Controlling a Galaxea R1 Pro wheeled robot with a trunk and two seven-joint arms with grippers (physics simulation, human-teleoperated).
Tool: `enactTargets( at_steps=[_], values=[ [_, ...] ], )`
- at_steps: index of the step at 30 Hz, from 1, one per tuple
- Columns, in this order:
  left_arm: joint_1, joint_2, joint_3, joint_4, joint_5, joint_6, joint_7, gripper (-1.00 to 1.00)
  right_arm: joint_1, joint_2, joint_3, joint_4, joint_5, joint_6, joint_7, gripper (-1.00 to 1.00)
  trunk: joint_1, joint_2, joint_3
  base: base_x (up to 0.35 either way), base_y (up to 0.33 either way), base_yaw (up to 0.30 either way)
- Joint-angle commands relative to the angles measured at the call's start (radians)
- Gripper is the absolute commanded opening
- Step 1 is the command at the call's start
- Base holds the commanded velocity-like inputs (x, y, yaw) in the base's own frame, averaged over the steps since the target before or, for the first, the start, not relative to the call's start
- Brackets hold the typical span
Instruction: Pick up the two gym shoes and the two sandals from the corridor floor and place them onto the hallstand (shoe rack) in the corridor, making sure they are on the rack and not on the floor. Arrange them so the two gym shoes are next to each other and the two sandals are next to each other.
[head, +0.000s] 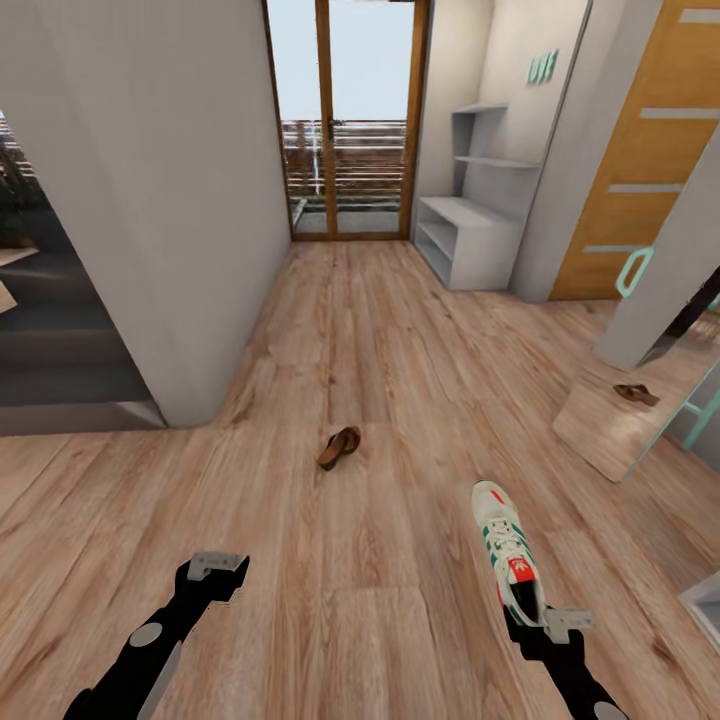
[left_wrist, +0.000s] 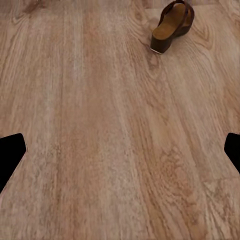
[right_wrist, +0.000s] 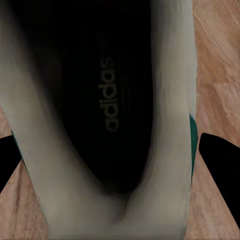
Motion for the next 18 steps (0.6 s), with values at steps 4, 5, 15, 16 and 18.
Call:
enactTargets(
  at_steps=[4, 5, 15, 16, 18],
  values=[
    [-0.001, -0.001, 0.003, 0.001, -0.003, -0.003, -0.007, 1.00, -0.001, 0.000, -0.001, 0.001, -0.010, -0.003, 0.009, -1.00, 0.000, 0.000, -0.001, 0.291, 0.223, -0.002],
    [-0.001, -0.001, 0.003, 0.001, -0.003, -0.003, -0.007, 1.00, -0.001, 0.000, -0.001, 0.001, -0.010, -0.003, 0.009, -1.00, 0.000, 0.000, -0.001, 0.291, 0.223, -0.001],
    [-0.001, -0.001, 0.003, 0.001, -0.006, -0.003, -0.007, 1.00, -0.001, -0.002, -0.001, 0.000, -0.010, -0.004, 0.009, -1.00, 0.000, 0.000, -0.001, 0.290, 0.184, -0.003],
    [-0.001, -0.001, 0.003, 0.001, -0.006, -0.003, -0.007, 1.00, -0.001, -0.002, -0.001, 0.001, -0.010, -0.004, 0.009, -1.00, 0.000, 0.000, -0.001, 0.261, 0.028, -0.096],
    [-0.001, -0.001, 0.003, 0.001, -0.007, -0.003, -0.007, 1.00, -0.001, -0.002, -0.001, 0.001, -0.010, -0.003, 0.009, -1.00, 0.000, 0.000, 0.000, 0.231, -0.026, -0.176]
  ],
)
